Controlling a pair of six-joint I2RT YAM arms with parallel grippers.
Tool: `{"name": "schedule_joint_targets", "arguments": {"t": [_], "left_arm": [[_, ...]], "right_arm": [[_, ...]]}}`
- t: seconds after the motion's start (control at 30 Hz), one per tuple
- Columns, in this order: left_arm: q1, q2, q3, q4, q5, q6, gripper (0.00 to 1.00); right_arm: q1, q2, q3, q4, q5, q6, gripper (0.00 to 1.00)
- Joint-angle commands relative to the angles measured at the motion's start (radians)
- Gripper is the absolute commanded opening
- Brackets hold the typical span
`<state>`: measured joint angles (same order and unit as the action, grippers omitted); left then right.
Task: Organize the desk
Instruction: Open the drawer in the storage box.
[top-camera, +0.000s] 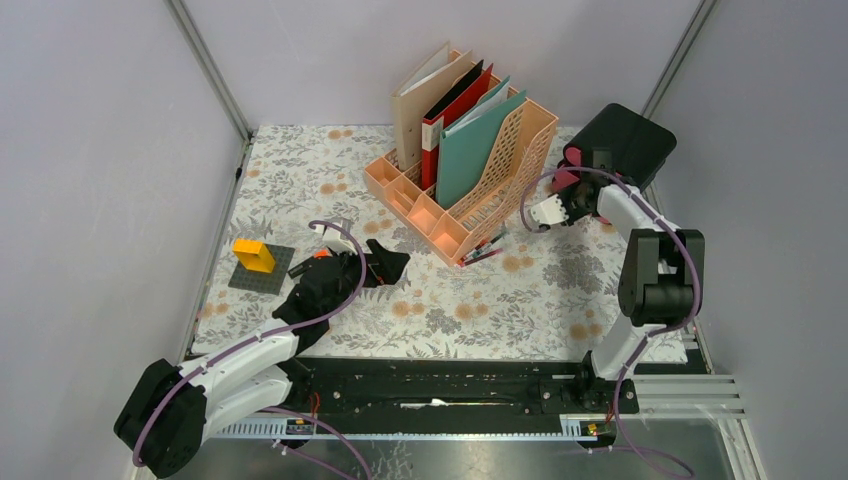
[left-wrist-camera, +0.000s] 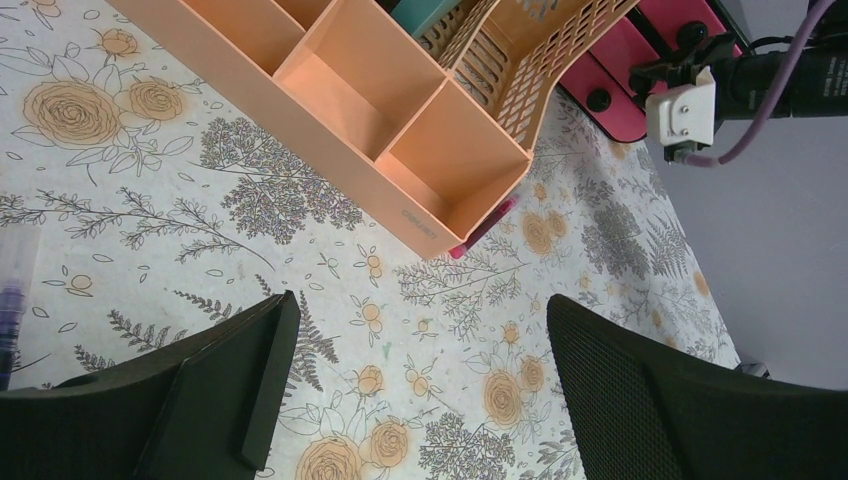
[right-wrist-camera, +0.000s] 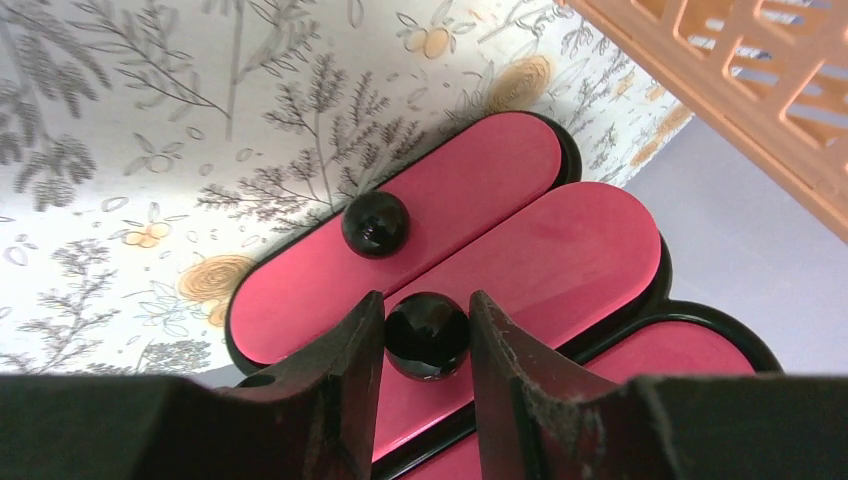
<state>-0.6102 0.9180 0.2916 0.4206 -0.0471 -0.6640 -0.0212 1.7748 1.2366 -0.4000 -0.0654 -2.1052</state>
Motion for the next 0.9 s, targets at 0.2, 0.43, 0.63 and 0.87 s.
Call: {"name": "schedule_joint_targets", "arguments": {"t": [0.2,0.43,0.63,0.87], "left_arm": [[0.004,-0.003,0.008,0.079,0.029,-0.014,0.99],[0.004,-0.01,0.002,0.081,0.033,-0.017,0.99],[0.004,-0.007,0.003,0.084,0.035,-0.015,0.99],[0.004,-0.008,0.004,0.081,0.032,-0.01,0.99]], "right_arm": [[0.107,-0.168,-0.171,-0.138,-0.035,-0.188,0.18],[0.235,-0.247,-0.256,-0.155,-0.032,-0.063,0.17],[0.294,-0.252,-0.266,-0.161,-0.024,0.016,0.18],[0.29,-0.242,-0.253,-0.151,0.016,0.044,0.18]]}}
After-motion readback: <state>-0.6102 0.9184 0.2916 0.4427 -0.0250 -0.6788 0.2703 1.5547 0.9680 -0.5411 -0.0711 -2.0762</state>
